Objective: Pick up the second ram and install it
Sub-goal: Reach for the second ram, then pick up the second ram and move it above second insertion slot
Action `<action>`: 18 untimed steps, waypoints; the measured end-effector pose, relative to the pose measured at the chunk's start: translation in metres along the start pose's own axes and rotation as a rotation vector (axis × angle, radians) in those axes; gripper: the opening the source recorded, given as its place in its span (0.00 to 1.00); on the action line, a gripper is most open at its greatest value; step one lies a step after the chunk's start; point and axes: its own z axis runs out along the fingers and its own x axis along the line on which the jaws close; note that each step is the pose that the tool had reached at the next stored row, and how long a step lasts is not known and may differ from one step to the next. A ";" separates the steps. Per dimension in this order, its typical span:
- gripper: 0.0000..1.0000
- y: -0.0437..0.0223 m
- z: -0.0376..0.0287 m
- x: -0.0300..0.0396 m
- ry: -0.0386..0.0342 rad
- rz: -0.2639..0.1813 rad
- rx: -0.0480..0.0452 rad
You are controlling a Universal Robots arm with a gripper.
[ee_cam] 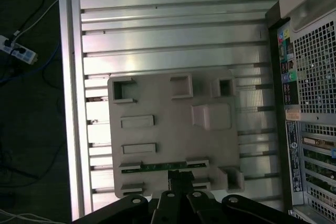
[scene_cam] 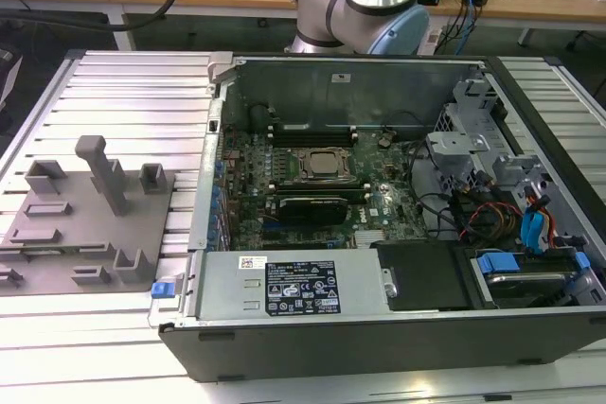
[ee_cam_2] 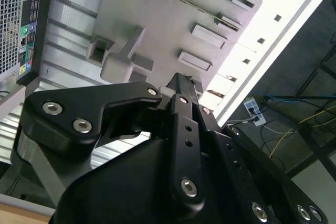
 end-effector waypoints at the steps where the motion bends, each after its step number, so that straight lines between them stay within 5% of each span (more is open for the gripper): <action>1: 0.11 0.0000 0.0000 0.0000 0.0000 0.000 0.0000; 6: 0.11 -0.0001 0.0000 0.0000 0.0013 -0.028 -0.0006; 10: 0.11 -0.0001 0.0000 0.0000 0.0065 -0.144 -0.0034; 14: 0.11 -0.0001 0.0000 0.0000 0.0089 -0.198 -0.0046; 18: 0.11 -0.0001 0.0000 0.0000 0.0145 -0.322 -0.0075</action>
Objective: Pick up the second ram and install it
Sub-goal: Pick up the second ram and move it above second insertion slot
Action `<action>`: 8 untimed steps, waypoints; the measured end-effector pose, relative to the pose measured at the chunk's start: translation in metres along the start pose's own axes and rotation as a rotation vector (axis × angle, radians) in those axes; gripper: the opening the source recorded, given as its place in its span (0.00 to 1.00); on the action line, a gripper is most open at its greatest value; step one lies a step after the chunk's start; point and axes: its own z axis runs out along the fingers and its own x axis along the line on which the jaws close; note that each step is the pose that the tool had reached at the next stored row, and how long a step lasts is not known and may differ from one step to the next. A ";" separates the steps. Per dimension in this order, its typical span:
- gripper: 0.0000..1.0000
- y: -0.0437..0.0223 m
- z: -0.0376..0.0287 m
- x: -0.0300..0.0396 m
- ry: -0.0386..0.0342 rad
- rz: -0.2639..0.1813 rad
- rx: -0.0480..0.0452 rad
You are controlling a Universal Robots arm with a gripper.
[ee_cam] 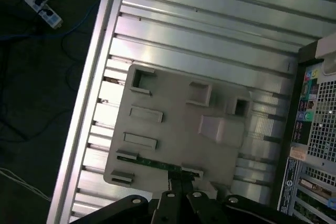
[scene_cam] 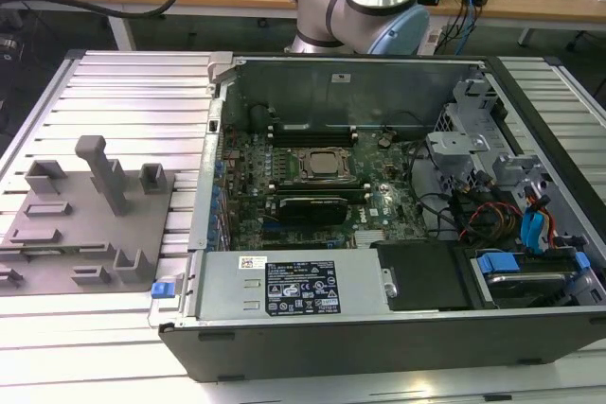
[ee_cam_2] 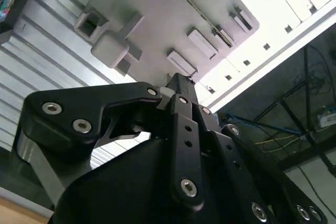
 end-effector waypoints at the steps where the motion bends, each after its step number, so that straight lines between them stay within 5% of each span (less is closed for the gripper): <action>1: 0.11 0.0000 0.0000 0.0000 0.0011 -0.025 -0.0005; 8: 0.11 0.0000 0.0000 0.0000 0.0096 -0.213 -0.0050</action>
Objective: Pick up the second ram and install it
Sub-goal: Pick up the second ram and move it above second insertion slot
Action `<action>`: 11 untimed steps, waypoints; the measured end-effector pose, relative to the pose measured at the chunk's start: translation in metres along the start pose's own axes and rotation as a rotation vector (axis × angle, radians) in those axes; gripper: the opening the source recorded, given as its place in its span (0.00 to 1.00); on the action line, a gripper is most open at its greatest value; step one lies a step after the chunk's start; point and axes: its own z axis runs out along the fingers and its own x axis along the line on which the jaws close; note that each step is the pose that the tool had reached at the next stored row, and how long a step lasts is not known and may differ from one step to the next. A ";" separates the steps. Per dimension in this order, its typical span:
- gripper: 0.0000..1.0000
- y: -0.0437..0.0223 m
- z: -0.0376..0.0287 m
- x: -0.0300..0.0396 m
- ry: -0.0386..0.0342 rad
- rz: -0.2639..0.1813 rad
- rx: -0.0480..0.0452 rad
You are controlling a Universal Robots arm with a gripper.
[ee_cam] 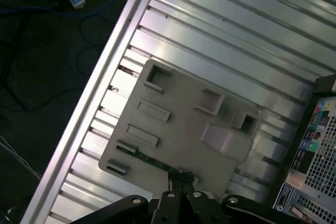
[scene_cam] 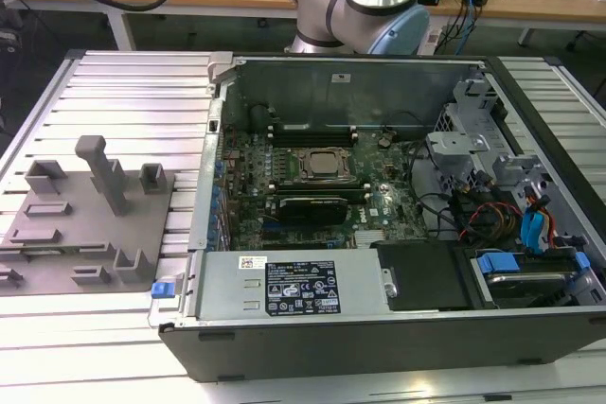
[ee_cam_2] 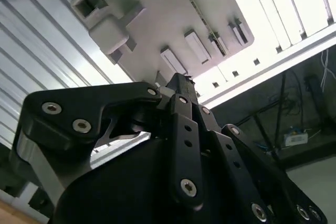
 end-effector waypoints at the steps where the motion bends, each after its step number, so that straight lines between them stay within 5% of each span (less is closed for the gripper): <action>1: 0.11 0.0000 0.0000 0.0000 0.0009 -0.020 -0.0004; 3: 0.11 0.0000 0.0000 0.0000 0.0035 -0.079 -0.0019; 11: 0.11 0.0000 0.0000 0.0000 0.0087 -0.192 -0.0045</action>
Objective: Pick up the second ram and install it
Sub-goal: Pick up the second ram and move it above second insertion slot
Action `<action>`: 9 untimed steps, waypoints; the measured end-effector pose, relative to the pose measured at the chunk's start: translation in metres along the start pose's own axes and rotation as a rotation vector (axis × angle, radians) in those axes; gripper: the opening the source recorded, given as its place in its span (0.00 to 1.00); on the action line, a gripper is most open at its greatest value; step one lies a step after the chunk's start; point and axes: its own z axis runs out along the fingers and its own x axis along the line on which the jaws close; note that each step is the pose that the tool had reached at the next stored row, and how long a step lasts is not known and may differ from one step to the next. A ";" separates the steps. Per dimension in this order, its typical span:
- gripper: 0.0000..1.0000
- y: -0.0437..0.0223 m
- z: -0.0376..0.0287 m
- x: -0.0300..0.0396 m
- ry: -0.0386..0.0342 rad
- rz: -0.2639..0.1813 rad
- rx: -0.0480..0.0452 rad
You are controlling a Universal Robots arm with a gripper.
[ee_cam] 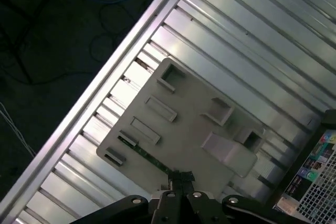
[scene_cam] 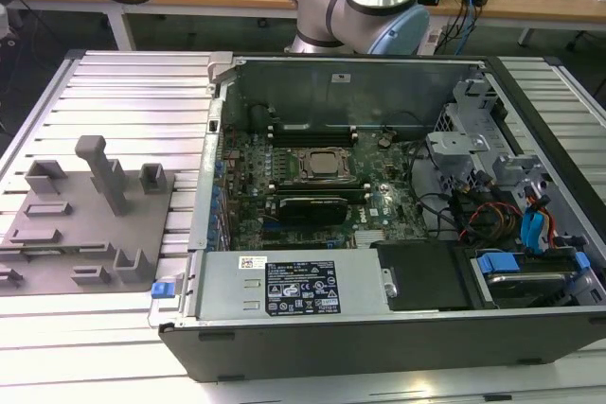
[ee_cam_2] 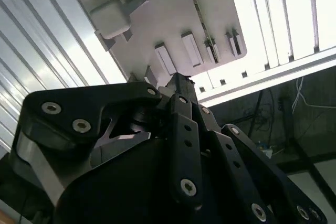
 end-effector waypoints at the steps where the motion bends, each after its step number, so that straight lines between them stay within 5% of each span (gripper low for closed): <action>1: 0.11 0.0000 0.0000 0.0000 0.0007 -0.014 -0.0003; 9: 0.11 0.0000 0.0000 0.0000 0.0074 -0.165 -0.0039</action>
